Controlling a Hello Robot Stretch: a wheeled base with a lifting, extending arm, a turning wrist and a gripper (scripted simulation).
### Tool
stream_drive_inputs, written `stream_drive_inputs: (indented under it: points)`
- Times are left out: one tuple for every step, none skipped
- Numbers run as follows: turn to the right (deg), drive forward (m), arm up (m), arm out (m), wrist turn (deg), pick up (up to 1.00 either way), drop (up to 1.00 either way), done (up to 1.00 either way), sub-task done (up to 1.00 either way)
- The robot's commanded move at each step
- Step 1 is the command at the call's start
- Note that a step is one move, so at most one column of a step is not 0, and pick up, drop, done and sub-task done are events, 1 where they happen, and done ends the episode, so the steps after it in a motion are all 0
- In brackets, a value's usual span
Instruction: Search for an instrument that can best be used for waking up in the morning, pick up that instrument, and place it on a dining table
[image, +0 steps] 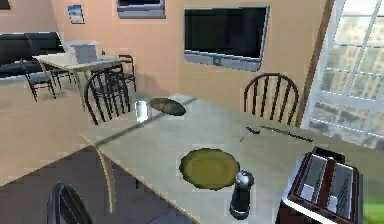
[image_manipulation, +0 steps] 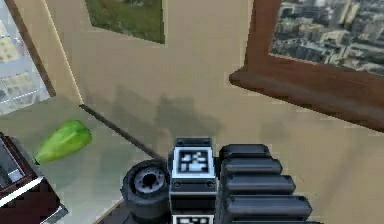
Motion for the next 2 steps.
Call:
stream_drive_inputs:
  points:
    - [-45.0, 0.0, 0.0, 0.0, 0.0, 0.0, 0.0, 0.0, 0.0]
    - [-45.0, 0.0, 0.0, 0.0, 0.0, 0.0, 0.0, 0.0, 0.0]
